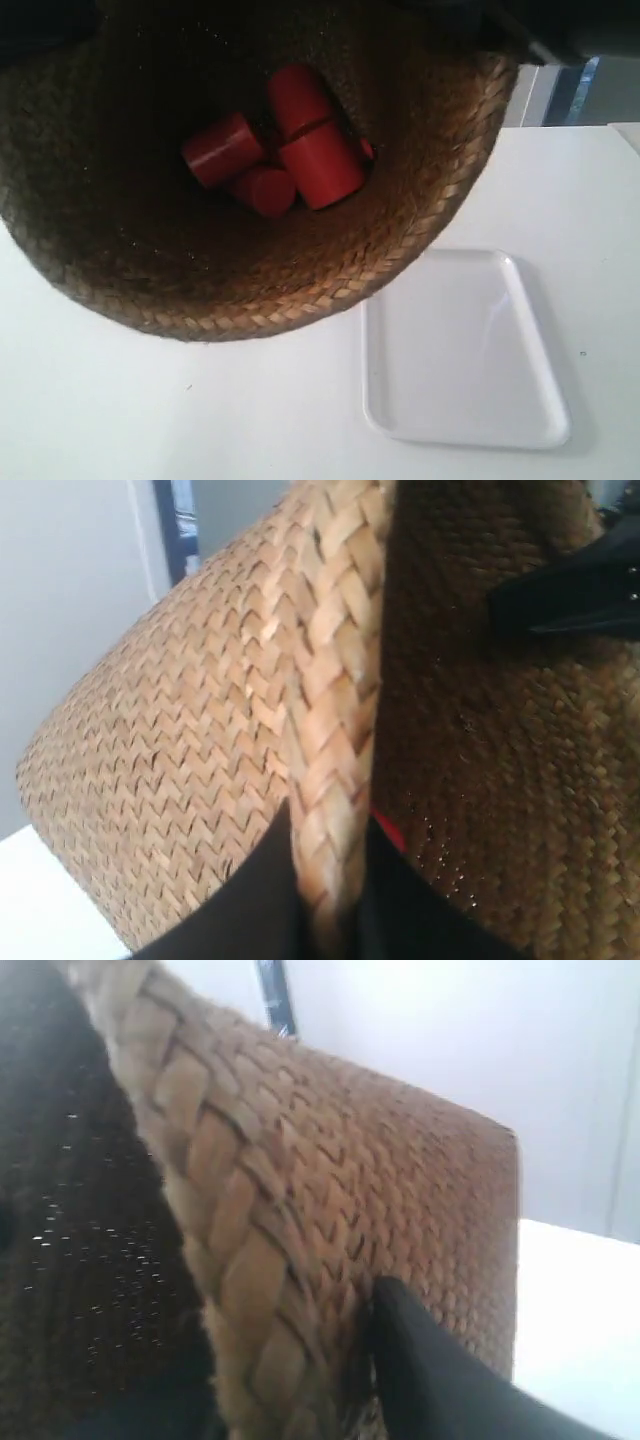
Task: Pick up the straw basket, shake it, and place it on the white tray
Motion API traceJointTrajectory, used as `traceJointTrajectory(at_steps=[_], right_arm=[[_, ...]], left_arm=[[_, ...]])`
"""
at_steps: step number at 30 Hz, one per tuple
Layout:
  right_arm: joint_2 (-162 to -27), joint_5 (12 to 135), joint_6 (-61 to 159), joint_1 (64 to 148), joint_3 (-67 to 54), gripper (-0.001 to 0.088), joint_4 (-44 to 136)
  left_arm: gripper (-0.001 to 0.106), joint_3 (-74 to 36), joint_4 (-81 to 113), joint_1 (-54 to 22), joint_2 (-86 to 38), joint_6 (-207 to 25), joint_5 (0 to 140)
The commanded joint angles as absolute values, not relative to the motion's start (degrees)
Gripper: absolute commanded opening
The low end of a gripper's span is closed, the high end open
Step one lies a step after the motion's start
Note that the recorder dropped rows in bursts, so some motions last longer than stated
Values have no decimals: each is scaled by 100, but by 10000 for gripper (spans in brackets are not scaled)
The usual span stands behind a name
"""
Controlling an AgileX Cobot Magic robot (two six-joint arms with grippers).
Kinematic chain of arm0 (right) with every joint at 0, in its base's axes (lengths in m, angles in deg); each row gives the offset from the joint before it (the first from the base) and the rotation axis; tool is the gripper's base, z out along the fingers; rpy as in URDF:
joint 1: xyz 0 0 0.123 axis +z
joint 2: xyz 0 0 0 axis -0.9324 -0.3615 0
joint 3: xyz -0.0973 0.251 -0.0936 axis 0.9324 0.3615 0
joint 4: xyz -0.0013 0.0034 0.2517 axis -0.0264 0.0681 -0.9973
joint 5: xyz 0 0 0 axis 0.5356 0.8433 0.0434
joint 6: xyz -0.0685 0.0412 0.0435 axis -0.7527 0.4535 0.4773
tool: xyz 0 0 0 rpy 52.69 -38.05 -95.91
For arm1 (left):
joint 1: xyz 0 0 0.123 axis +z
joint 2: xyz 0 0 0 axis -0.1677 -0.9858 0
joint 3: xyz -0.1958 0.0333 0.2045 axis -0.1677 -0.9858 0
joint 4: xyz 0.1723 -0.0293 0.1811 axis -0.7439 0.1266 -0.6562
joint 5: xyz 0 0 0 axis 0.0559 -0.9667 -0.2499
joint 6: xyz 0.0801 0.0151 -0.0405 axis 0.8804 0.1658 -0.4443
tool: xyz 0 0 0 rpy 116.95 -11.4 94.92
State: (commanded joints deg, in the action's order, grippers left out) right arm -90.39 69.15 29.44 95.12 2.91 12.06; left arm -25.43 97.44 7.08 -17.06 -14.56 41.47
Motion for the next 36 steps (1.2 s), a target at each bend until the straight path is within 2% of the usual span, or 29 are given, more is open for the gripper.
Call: traceJointTrajectory(at_steps=[6, 9, 11, 13, 17, 19, 21, 24, 26, 30, 33, 36], right_arm=[[-8163, 8583, 3096, 9758, 8, 0, 757], [-7882, 7672, 3095, 9852, 427, 0, 982], [-8200, 6483, 3090, 9801, 952, 0, 1035], [-8600, 6141, 3090, 9662, 1173, 0, 1035], [-8297, 8124, 3407, 9717, 579, 0, 714], [-8001, 8373, 3367, 9848, 468, 0, 801], [-7905, 7654, 3391, 9904, 691, 0, 1182], [-8678, 6367, 3587, 9878, 1228, 0, 1175], [-9003, 6882, 3617, 9820, 1024, 0, 1112], [-8397, 8670, 3665, 10023, 161, 0, 1059], [-8008, 7720, 3582, 10130, 357, 0, 1389], [-8693, 6116, 3587, 10027, 1136, 0, 1513]], left_arm=[[0, -2157, 9178, 720, -1231, -2139, 2701], [0, -2326, 9233, 618, -1044, -1733, 3090], [0, -2640, 9253, 557, -1265, -1529, 4117], [0, -2766, 9240, 570, -1481, -1914, 4556], [0, -2373, 8903, 560, -1187, -2845, 3283], [0, -2242, 8954, 560, -926, -2672, 2919], [0, -2338, 8967, 549, -865, -2297, 3259], [0, -2959, 9468, 549, -1317, -2078, 4389], [0, -3041, 9436, 549, -1501, -2176, 4386], [0, -2535, 9446, 549, -915, -2209, 3020], [0, -2575, 9594, 468, -694, -1887, 3297], [0, -3128, 9791, 261, -1095, -1459, 4778]])
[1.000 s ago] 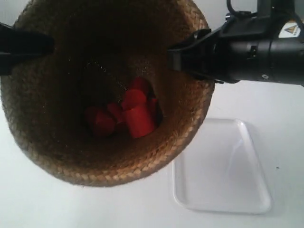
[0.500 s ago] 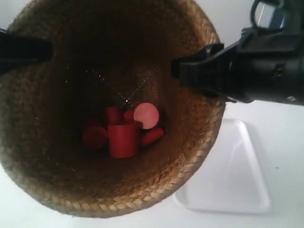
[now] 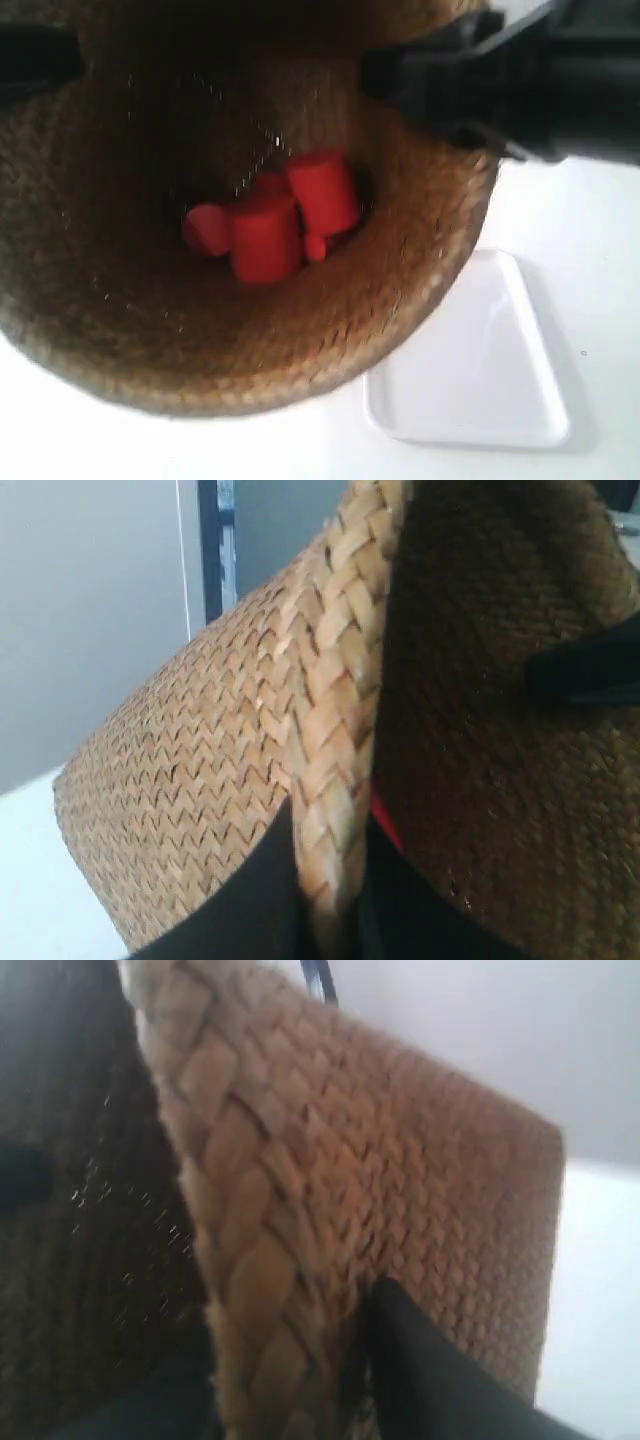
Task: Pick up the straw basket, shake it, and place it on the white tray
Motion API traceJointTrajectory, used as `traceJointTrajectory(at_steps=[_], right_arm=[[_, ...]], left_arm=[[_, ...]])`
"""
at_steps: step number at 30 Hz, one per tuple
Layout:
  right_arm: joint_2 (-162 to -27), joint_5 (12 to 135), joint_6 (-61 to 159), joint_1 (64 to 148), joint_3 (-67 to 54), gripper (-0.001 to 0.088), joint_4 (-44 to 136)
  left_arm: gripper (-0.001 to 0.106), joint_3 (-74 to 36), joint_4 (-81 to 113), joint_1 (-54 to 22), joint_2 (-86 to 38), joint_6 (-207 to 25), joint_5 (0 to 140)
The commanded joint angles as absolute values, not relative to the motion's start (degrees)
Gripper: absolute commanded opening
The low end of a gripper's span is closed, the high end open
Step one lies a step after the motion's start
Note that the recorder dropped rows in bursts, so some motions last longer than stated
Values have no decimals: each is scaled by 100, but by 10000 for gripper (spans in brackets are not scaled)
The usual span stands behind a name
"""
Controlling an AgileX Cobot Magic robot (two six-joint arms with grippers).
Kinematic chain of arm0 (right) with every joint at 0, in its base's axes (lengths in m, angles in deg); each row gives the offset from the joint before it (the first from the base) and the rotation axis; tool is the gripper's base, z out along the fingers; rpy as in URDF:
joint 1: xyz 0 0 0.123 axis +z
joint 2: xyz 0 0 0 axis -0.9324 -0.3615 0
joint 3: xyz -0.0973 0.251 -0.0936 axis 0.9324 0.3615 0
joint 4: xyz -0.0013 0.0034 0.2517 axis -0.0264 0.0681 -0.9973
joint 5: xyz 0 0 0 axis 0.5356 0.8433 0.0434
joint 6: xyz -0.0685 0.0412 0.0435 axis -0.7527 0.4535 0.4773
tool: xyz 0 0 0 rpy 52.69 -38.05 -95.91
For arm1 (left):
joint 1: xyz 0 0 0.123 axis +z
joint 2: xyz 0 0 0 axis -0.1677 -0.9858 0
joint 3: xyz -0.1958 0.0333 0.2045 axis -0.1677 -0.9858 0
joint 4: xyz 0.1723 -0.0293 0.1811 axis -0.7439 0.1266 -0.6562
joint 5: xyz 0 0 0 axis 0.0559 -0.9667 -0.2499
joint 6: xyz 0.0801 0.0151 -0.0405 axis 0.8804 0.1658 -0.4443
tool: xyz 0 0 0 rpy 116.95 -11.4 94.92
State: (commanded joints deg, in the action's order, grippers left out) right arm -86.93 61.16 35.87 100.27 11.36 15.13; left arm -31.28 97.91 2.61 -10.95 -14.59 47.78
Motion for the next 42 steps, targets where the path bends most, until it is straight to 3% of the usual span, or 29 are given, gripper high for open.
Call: traceJointTrajectory(at_steps=[2, 6, 10, 13, 16, 19, 23, 27, 33, 35, 39, 42], right_arm=[[-9032, 6197, 3604, 9840, 1143, 0, 1457], [-8442, 7543, 3802, 9927, 653, 0, 1268], [-7776, 6917, 3656, 10073, 923, 0, 1443], [-8412, 5722, 3376, 9943, 1564, 0, 1513], [-8482, 6528, 4204, 9793, 1375, 0, 1033], [-7626, 7356, 4082, 9904, 990, 0, 1073], [-6969, 6897, 3423, 9947, 1293, 0, 1193], [-7947, 6042, 3361, 9806, 1951, 0, 1193], [-7145, 8336, 3547, 9900, 953, 0, 1051], [-6856, 8056, 3521, 9914, 987, 0, 1097], [-7697, 6007, 3369, 9875, 1783, 0, 1213], [-7864, 6544, 3629, 9846, 1338, 0, 1099]], left_arm=[[0, -3179, 9801, 249, -1307, -1606, 4833], [0, -2614, 9251, 236, -886, -1766, 3291], [0, -2671, 9205, 236, -600, -2045, 3668], [0, -3216, 9190, 236, -1006, -1847, 4598], [0, -3110, 9088, 236, -985, -2204, 4358], [0, -2640, 9201, 236, -537, -2296, 3561], [0, -2797, 9177, 236, -378, -2191, 3694], [0, -3412, 9462, 236, -1004, -1945, 4820], [0, -2623, 9509, 236, -308, -2297, 3180], [0, -2665, 9562, 236, -185, -2365, 3318], [0, -3520, 9772, 236, -737, -1847, 4946], [0, -3392, 9756, 265, -821, -2138, 4521]])
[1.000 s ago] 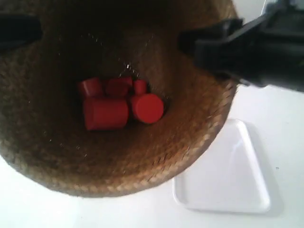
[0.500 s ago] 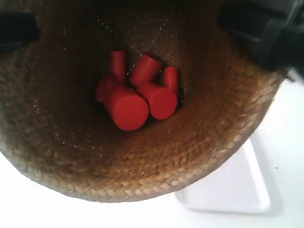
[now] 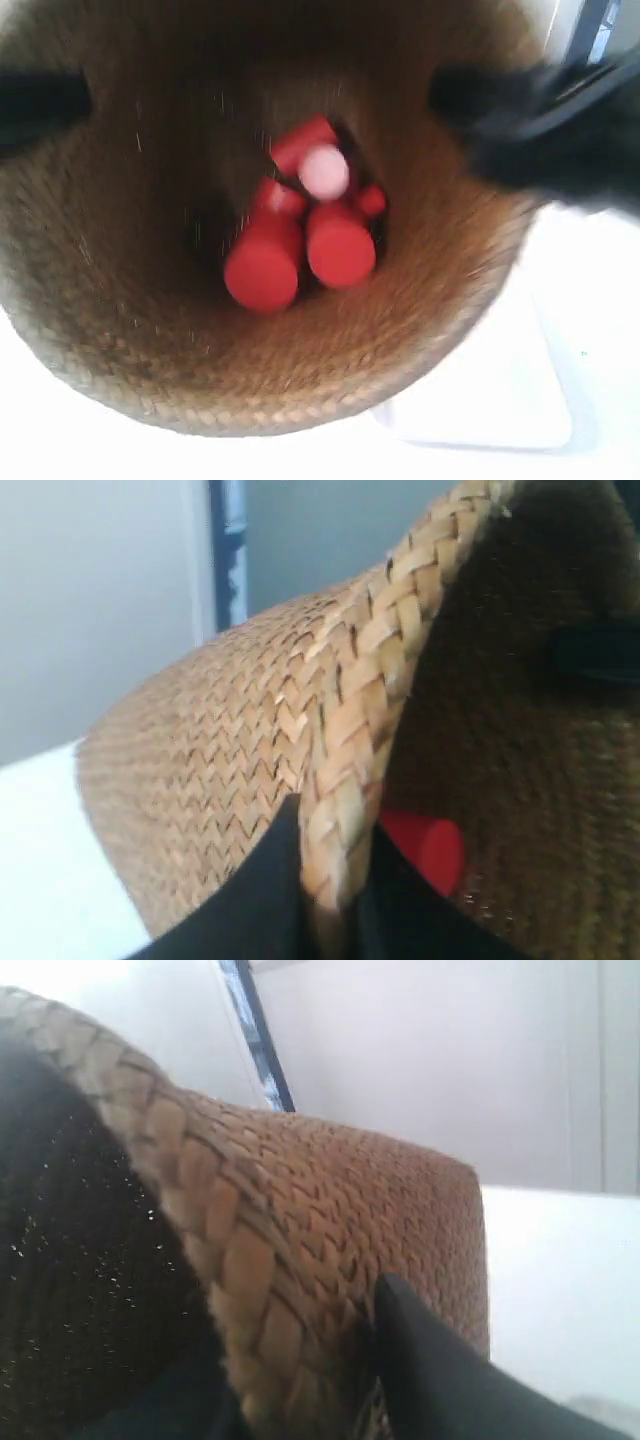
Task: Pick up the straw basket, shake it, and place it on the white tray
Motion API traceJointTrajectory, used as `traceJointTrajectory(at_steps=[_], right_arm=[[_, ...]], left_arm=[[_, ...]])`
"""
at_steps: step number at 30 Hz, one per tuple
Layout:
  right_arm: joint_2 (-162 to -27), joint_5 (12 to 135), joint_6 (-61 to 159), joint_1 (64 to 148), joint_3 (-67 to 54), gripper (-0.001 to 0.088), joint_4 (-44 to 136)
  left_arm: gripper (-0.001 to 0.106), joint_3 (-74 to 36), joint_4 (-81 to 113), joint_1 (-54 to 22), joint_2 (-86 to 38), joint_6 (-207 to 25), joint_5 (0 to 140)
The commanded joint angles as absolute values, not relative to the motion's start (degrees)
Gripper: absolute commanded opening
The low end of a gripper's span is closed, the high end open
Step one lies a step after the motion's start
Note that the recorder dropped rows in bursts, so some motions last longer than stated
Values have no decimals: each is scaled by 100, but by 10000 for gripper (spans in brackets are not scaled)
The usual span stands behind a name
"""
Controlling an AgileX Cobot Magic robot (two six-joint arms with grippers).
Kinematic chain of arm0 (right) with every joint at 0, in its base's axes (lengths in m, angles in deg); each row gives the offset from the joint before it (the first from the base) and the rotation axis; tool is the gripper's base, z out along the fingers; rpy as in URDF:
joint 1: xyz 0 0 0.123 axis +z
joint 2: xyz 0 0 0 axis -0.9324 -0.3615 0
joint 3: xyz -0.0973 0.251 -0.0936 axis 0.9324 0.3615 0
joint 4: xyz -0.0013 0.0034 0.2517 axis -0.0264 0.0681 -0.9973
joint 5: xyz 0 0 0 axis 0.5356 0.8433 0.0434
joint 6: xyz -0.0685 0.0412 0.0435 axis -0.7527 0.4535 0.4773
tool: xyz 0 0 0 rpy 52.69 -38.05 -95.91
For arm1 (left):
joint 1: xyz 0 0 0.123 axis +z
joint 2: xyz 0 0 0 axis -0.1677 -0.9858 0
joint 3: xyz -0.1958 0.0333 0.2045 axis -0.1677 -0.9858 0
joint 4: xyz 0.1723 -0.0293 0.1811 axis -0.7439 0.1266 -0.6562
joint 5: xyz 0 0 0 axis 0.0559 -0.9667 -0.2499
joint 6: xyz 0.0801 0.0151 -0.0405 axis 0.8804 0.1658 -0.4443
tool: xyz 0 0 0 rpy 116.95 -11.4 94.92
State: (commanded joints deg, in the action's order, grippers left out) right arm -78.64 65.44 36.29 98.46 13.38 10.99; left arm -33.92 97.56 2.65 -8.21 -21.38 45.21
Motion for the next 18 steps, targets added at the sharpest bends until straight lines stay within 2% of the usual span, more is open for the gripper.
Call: traceJointTrajectory(at_steps=[4, 7, 8, 9, 13, 15, 17, 18], right_arm=[[-7243, 7878, 3506, 9931, 639, 0, 1154], [-7468, 7460, 3518, 9908, 1135, 0, 1309], [-8089, 6800, 3478, 9890, 1487, 0, 1421], [-8301, 6724, 3501, 9845, 1500, 0, 1423], [-7906, 8086, 3778, 9930, 815, 0, 1345], [-7519, 8359, 3778, 10035, 600, 0, 1343], [-7498, 7420, 3842, 10016, 922, 0, 1888], [-8008, 6693, 3888, 9961, 1186, 0, 1898]], left_arm=[[0, -2738, 9804, 265, -326, -2080, 3606], [0, -3014, 9854, 265, -472, -2062, 4098], [0, -3328, 9908, 265, -844, -2006, 4532], [0, -3341, 9873, 265, -938, -1986, 4556], [0, -2682, 9850, 265, -533, -2145, 3540], [0, -2443, 9850, 265, -270, -2211, 3363], [0, -2646, 9850, 265, -379, -2194, 3772], [0, -3054, 9860, 254, -779, -2068, 4283]])
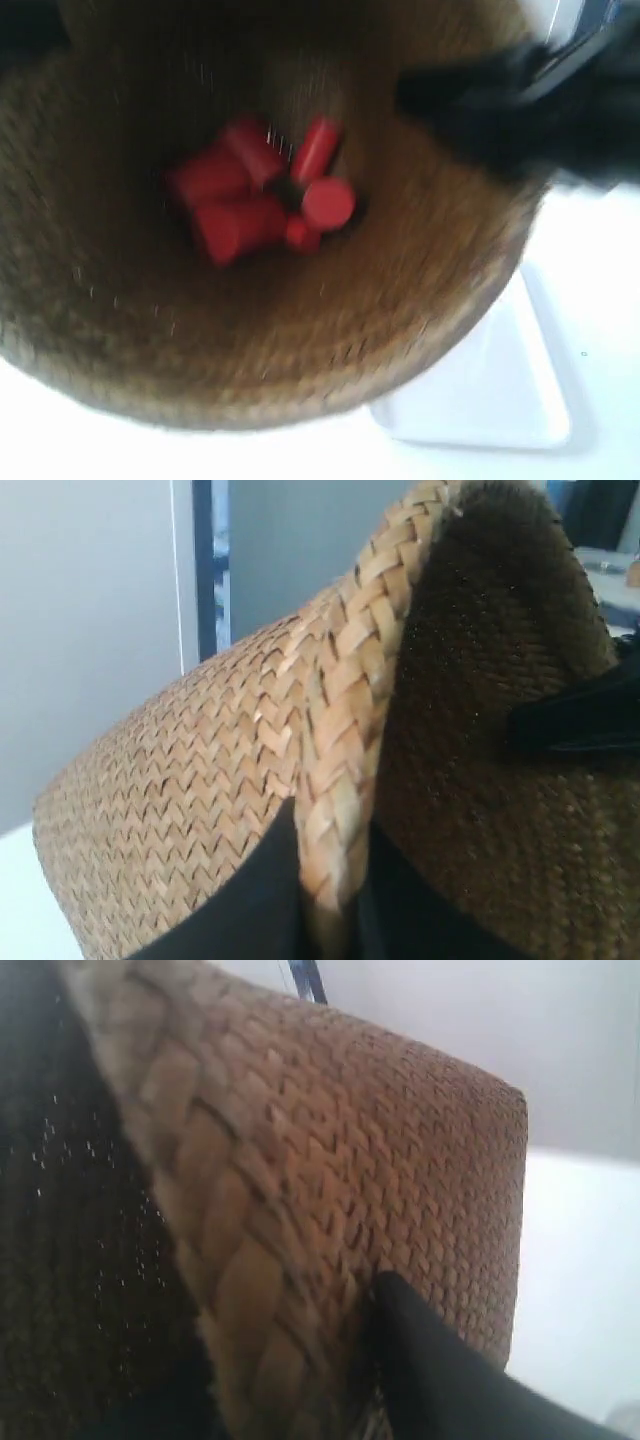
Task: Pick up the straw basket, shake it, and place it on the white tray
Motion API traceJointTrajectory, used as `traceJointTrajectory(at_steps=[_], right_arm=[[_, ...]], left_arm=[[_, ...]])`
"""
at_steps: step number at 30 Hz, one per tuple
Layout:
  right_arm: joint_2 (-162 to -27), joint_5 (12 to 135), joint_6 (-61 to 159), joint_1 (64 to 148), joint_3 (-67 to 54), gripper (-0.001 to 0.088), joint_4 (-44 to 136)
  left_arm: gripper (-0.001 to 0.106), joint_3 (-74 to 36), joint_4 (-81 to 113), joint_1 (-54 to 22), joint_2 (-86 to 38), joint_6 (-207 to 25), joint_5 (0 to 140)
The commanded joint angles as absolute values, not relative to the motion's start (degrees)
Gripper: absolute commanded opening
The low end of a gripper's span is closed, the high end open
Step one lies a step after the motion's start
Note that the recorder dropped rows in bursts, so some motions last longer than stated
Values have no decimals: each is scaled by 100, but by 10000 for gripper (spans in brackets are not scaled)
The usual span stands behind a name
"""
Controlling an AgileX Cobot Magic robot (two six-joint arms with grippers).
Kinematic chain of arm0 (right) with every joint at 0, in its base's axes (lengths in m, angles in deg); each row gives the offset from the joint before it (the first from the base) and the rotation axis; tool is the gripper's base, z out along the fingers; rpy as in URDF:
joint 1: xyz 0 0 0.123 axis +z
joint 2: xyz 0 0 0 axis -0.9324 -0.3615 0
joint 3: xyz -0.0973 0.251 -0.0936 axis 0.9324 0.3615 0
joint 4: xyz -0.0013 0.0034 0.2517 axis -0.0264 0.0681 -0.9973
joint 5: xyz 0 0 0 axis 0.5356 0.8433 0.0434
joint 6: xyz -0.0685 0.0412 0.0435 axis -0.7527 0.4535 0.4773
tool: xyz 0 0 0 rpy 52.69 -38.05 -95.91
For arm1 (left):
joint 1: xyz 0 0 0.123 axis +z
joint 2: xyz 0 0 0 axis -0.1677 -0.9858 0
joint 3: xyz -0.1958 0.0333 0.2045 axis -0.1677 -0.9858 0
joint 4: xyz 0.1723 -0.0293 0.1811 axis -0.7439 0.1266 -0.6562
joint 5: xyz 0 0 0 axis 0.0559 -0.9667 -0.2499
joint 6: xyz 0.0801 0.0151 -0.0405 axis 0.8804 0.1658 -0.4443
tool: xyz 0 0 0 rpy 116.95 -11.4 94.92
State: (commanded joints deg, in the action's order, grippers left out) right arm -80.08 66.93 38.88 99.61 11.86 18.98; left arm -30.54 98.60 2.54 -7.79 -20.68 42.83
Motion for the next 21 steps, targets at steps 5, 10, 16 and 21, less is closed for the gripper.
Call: traceJointTrajectory(at_steps=[5, 10, 16, 21], right_arm=[[-7441, 8188, 3985, 10081, 378, 0, 1769], [-8226, 7574, 4408, 9764, 904, 0, 2299], [-7696, 6980, 4512, 9925, 1187, 0, 2635], [-7503, 8339, 4885, 9949, 628, 0, 2227]], left_arm=[[0, -2457, 9807, 267, -567, -2014, 3104], [0, -2853, 9635, 267, -1055, -2107, 4077], [0, -2858, 9551, 267, -951, -2138, 4199], [0, -2341, 9454, 288, -809, -2324, 2938]])
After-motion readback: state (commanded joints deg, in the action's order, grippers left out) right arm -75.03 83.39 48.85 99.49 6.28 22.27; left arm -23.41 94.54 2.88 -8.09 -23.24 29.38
